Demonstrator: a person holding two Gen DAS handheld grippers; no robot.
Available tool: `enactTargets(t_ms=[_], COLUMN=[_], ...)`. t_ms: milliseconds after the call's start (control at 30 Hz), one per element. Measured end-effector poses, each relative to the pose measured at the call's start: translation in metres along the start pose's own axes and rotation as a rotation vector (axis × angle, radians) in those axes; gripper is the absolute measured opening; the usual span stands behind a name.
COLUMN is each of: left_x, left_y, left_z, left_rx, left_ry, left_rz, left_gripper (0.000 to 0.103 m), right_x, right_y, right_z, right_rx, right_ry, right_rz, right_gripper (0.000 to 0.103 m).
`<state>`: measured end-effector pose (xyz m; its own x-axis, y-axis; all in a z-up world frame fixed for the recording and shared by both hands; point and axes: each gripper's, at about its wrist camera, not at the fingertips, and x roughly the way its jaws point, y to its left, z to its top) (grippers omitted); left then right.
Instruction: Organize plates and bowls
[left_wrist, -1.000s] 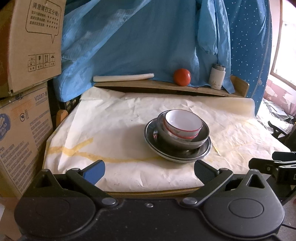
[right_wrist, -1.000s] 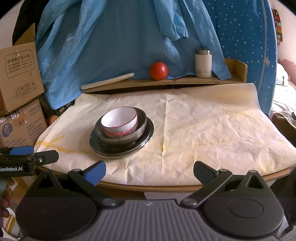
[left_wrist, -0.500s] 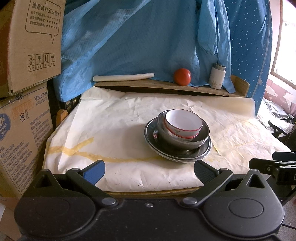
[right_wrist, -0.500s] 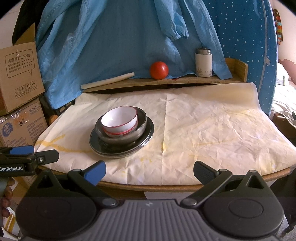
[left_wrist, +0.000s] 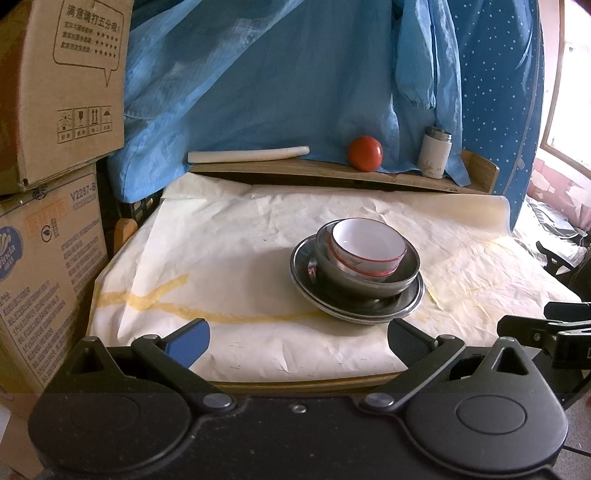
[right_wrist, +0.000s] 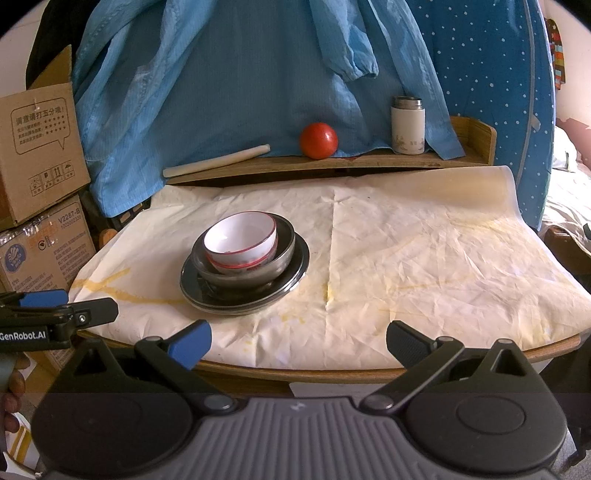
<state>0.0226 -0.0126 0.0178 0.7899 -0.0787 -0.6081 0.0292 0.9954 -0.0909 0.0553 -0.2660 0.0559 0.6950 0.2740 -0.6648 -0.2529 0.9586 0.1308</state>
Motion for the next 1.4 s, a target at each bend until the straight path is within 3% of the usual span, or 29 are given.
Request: enactTargets(t_ms=[1400], left_x=[-0.0050], left_y=[-0.0013], left_z=[0.0018], left_rx=[0.030], left_ry=[-0.011], left_rz=[0.007], left_gripper=[0.102], right_x=[0.0005], right_y=[0.0010], right_z=[0.0000], right_rx=[-0.001], right_ry=[-0.001], right_rz=[-0.001], right_gripper=[0.103])
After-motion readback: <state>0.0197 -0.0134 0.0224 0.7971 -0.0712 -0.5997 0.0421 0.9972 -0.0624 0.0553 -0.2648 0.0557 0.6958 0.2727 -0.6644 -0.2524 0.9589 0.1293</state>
